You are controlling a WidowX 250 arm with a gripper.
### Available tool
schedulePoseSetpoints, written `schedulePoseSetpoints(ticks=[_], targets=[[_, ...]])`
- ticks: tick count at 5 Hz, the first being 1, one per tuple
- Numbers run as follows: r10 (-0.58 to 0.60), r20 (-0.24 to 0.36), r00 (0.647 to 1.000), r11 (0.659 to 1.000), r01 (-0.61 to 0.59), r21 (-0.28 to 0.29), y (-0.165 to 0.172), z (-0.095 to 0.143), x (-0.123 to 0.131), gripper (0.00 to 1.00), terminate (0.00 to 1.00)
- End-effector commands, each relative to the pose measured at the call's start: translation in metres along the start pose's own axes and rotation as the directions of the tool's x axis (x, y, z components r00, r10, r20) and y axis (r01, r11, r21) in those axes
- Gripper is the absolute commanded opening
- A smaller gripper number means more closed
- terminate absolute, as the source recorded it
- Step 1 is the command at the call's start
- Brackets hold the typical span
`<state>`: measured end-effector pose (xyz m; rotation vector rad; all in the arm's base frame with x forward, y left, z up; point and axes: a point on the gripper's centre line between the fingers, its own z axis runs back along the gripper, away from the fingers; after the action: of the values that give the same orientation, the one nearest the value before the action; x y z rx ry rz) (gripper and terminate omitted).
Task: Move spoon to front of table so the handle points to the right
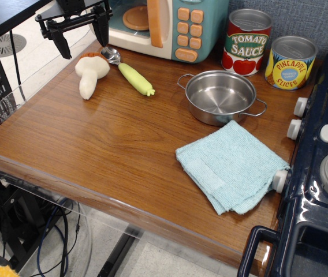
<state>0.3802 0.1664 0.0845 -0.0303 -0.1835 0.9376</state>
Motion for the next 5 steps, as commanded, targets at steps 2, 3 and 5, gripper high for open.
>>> schedulePoseSetpoints(ticks=[2, 3, 5], targets=[[-0.004, 0.007, 1.000, 1.000, 0.004, 0.023, -0.018, -0.001, -0.011, 1.00, 0.00], [0.014, 0.014, 1.000, 1.000, -0.014, 0.016, -0.030, -0.001, -0.021, 1.00, 0.00], [-0.008, 0.002, 1.000, 1.000, 0.008, 0.023, -0.051, -0.009, -0.035, 1.00, 0.00]])
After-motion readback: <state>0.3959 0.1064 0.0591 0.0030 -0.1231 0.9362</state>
